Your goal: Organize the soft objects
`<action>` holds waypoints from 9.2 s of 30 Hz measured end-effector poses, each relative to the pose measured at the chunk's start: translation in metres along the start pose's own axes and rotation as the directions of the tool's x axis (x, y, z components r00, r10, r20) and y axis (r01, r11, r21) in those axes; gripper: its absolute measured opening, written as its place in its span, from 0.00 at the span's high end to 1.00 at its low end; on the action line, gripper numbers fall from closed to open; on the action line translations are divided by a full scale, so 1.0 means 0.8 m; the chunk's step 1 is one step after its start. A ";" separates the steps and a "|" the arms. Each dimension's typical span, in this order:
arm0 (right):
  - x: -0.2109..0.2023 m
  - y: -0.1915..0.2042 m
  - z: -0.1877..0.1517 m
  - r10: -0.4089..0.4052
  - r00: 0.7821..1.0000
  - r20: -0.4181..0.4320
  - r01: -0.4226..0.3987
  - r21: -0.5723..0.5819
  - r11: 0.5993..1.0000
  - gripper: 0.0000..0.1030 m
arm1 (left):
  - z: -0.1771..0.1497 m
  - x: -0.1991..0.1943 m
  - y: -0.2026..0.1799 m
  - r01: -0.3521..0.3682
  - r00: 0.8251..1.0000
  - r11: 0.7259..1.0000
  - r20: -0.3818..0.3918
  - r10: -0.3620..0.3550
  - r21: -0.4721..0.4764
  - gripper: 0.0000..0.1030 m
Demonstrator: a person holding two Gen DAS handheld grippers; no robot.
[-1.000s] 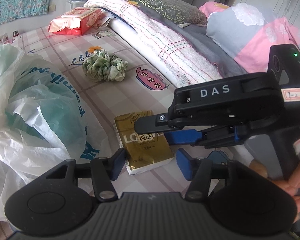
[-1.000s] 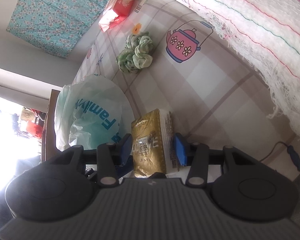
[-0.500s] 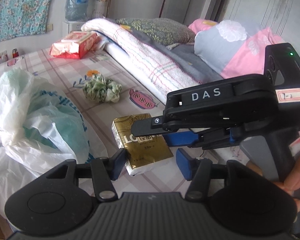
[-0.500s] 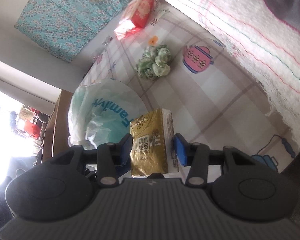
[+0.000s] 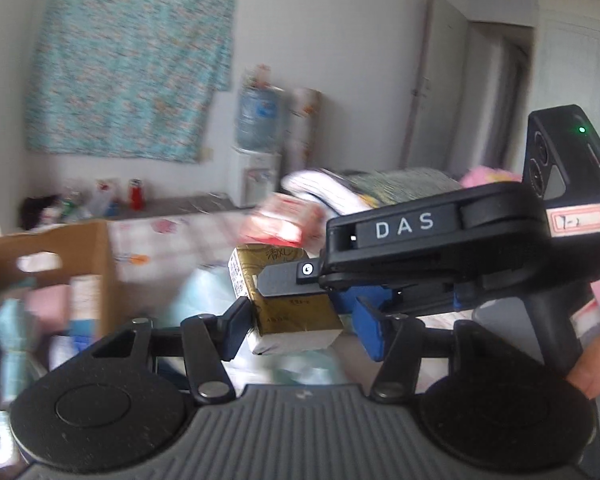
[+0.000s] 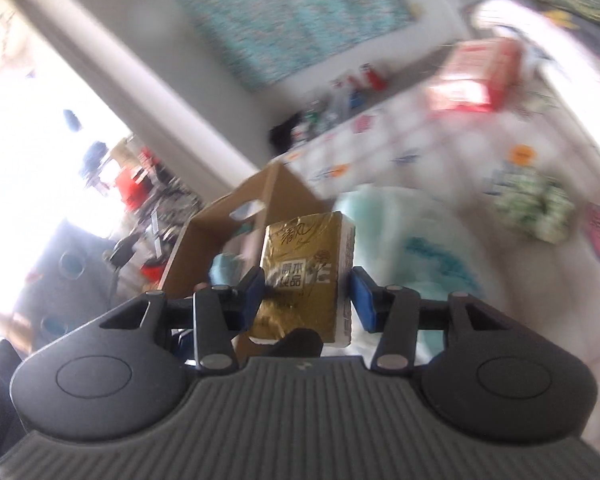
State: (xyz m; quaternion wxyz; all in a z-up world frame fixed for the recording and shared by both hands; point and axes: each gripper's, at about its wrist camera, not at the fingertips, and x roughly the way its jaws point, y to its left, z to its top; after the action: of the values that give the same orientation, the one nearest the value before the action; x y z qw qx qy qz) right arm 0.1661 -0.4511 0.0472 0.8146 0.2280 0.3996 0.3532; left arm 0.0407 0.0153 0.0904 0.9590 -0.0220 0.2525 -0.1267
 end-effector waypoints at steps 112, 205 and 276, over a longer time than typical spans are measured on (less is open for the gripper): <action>-0.040 -0.266 -0.064 -0.306 0.946 -0.110 0.320 0.141 0.937 0.84 | -0.073 0.172 -0.106 0.248 0.892 0.969 -0.393 -0.225 0.007 0.40; 0.064 0.014 -0.017 -0.048 0.998 -0.051 0.039 -0.169 0.985 0.28 | -0.052 -0.026 0.207 -0.192 0.974 0.875 -0.198 0.113 -0.444 0.25; 0.034 0.046 -0.131 -0.260 0.965 0.010 0.242 -0.400 0.884 0.01 | -0.109 -0.075 0.105 -0.432 0.896 0.868 -0.229 0.381 -0.244 0.00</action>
State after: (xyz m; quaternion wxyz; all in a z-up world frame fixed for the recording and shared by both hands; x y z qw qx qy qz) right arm 0.0780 -0.3975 -0.0026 0.8737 -0.0039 0.3634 0.3234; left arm -0.0329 0.1137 0.0345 0.9247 -0.0968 0.3495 0.1155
